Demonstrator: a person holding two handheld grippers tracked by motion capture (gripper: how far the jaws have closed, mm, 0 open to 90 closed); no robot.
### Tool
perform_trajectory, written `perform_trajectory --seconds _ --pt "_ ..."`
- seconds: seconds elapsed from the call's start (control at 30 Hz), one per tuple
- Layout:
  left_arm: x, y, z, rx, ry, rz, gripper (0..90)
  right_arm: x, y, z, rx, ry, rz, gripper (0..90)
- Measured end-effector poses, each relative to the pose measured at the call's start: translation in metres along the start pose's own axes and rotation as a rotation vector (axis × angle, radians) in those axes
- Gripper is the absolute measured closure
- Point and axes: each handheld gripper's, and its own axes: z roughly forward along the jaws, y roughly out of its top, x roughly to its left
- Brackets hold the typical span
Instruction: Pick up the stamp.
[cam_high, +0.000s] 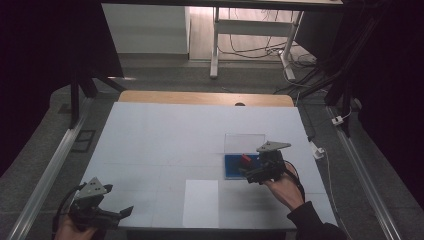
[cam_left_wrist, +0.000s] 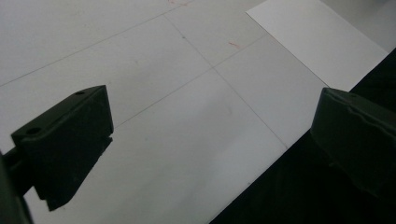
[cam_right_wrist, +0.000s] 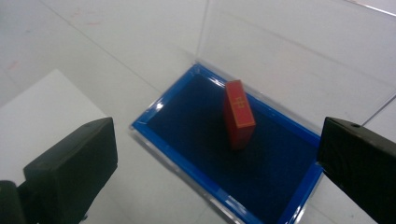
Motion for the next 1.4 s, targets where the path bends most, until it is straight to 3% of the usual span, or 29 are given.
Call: perform_trajectory --seconds 0.37,0.53,0.57,0.63,0.67,0.7,0.77,1.07,1.27,1.4 --pt "0.001 0.000 0.000 0.000 -0.004 -0.001 0.0 -0.003 0.007 0.017 0.052 0.002 -0.016 0.0" --pt "0.001 0.000 0.000 0.002 -0.005 -0.001 0.0 -0.006 0.010 0.020 0.046 -0.001 -0.038 16.3" --pt "0.001 0.000 0.001 0.003 -0.005 -0.001 0.0 -0.006 0.010 0.020 0.046 -0.001 -0.038 16.3" --pt "0.001 0.000 0.001 0.003 -0.006 0.000 0.0 -0.008 0.012 0.023 0.068 -0.001 -0.057 25.8" --pt "0.001 0.000 0.001 0.004 -0.006 0.000 0.0 -0.008 0.012 0.023 0.068 -0.001 -0.057 25.8" --pt "0.001 0.000 0.001 0.004 -0.007 0.000 0.0 -0.010 0.012 0.025 0.084 0.009 -0.050 34.0" --pt "0.001 0.000 0.001 0.004 -0.007 0.000 0.0 -0.011 0.013 0.026 0.092 0.011 -0.049 36.9" --pt "0.001 0.000 0.001 0.005 -0.009 0.000 0.0 -0.019 0.016 0.027 0.083 0.057 -0.056 68.2" --pt "0.001 0.001 0.001 0.007 -0.009 -0.001 0.0 -0.018 0.017 0.027 0.093 0.058 -0.086 78.8" --pt "0.001 0.001 0.001 0.008 -0.008 -0.001 0.0 -0.018 0.017 0.027 0.098 0.047 -0.087 79.9"
